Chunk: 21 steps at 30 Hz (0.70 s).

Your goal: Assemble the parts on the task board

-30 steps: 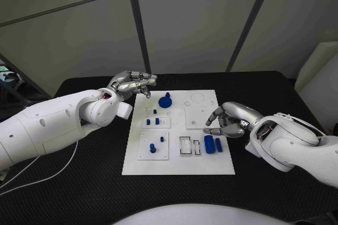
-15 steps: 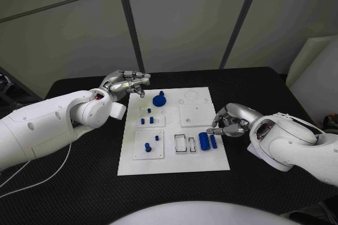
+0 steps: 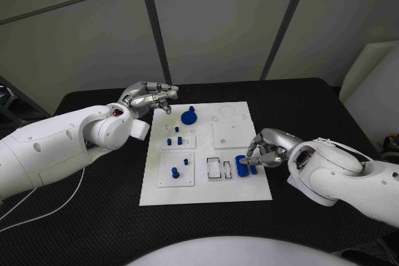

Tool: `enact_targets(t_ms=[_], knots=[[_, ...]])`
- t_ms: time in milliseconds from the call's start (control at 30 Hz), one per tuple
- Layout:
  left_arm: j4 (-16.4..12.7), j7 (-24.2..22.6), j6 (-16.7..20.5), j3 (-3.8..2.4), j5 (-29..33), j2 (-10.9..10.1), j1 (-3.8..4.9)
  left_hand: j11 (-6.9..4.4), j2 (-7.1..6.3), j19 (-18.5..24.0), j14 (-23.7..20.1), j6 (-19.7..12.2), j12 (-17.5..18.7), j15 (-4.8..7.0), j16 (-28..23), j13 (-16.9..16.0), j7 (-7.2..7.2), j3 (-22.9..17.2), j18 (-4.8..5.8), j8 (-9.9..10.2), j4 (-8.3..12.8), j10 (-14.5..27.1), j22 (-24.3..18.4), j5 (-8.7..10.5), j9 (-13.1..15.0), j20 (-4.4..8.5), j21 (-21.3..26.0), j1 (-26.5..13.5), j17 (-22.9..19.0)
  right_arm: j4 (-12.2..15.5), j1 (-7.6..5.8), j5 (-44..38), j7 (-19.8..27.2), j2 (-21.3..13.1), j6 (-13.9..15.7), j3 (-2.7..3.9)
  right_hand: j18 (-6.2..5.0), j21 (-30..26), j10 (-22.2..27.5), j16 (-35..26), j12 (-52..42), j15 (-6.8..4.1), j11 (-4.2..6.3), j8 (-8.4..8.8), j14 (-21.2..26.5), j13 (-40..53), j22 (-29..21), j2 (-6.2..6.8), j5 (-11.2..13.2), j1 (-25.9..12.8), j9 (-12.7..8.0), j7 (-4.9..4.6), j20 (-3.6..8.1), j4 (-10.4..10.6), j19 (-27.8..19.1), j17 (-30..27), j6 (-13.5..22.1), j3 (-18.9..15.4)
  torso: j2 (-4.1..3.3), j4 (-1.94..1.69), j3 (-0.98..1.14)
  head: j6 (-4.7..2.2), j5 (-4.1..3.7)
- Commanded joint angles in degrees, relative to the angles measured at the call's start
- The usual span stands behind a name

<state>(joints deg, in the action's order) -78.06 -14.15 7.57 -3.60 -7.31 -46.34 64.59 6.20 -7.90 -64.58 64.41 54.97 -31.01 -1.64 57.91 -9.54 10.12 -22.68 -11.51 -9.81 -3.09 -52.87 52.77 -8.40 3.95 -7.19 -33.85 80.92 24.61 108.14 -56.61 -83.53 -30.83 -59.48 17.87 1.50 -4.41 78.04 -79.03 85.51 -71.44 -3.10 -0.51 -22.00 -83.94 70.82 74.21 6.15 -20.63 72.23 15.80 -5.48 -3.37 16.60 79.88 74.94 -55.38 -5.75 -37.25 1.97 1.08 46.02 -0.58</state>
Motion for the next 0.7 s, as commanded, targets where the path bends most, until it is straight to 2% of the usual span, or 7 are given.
enact_targets(t_ms=[33, 700], knots=[[-0.06, -0.32, -0.24, -0.03, -0.13, 0.06, 0.09, 0.05, 0.26, -0.17, -0.29, -0.49, -0.33, -0.04, -0.26, 0.09, 0.05, 0.37, 1.02, -0.26, -0.08, 0.37, -0.07, -0.21, -0.06, -0.02, 0.28, 0.07, -0.06, 0.07, 0.37, -0.39, -0.57, 0.35, -1.05, -0.04, 0.63, 0.19, 0.07, 0.17, -0.32, 0.23, -0.47, -0.20, -4.18, 0.05, 0.05, -0.35, 0.30, -0.27, 0.06, 0.03, -0.14, 0.11, 0.16, 4.79, 0.55, -0.32, -0.01, 0.03, 0.00, 0.10, 0.06], [-0.04, -0.21, -0.32, -0.03, -0.13, 0.08, 0.08, 0.05, 0.26, -0.17, -0.29, -0.49, -0.33, -0.04, -0.26, 0.09, 0.05, 0.37, 1.02, -0.26, -0.08, 0.37, -0.07, -0.21, -0.06, -0.02, 0.28, 0.07, -0.06, -2.29, 2.25, -1.18, -0.62, 3.00, -3.85, -0.07, 0.61, 0.13, 0.02, 0.20, -0.47, 0.22, -0.43, -0.76, -4.18, 0.38, 0.01, -0.77, 0.31, -0.05, 0.53, 0.09, -0.17, 0.01, 0.10, 4.88, 0.67, -0.72, 0.02, 0.03, -0.08, 0.27, 0.26]])
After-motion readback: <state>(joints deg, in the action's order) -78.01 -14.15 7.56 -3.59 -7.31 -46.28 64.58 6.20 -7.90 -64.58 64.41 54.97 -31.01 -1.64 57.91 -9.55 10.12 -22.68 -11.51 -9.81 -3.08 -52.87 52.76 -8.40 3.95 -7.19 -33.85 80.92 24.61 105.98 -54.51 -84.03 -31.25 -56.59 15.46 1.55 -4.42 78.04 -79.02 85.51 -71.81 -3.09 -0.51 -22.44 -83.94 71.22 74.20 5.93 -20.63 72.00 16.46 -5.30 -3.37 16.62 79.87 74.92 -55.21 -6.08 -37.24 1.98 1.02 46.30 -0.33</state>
